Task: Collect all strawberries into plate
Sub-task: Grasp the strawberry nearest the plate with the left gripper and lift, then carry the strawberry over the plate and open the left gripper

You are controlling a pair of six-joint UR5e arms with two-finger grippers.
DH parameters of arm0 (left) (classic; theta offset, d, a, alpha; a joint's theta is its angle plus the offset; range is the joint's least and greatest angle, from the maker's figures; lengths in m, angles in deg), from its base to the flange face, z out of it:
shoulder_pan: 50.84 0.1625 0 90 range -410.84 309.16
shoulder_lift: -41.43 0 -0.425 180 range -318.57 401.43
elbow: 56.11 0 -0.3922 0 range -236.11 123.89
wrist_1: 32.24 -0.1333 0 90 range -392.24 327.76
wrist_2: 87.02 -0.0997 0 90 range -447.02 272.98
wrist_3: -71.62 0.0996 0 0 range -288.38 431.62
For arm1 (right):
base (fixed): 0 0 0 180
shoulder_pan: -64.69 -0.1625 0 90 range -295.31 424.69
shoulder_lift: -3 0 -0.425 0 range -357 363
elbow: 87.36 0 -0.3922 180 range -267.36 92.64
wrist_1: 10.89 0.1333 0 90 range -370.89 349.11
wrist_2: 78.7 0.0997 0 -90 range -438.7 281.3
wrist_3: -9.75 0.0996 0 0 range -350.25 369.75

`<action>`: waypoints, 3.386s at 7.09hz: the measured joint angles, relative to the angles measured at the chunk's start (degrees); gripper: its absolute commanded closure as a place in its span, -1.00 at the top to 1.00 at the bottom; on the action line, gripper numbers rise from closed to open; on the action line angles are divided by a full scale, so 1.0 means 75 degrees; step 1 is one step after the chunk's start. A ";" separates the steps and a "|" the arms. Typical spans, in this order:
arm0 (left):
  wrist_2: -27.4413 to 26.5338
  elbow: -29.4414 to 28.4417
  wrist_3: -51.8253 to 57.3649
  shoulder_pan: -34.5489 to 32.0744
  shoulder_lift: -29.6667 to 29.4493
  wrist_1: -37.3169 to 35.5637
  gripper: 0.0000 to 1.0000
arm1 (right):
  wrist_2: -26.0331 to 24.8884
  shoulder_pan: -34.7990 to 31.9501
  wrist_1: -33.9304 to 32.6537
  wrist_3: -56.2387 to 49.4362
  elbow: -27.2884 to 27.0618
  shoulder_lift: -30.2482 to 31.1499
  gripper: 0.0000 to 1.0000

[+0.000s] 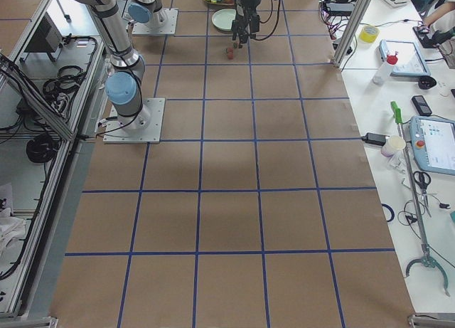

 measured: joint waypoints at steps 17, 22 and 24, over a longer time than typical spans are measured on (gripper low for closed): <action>-0.2213 0.0066 0.4430 0.2432 0.0844 0.1957 0.99 | -0.0030 0.0010 -0.0008 -0.0104 -0.0039 0.0024 1.00; -0.1597 -0.0578 0.4280 0.2102 0.0951 0.1988 1.00 | -0.0034 0.0010 -0.0008 -0.0104 -0.0039 0.0025 1.00; -0.0922 -0.0750 0.3607 0.1294 0.1053 0.1948 1.00 | -0.0034 0.0010 -0.0008 -0.0104 -0.0040 0.0025 1.00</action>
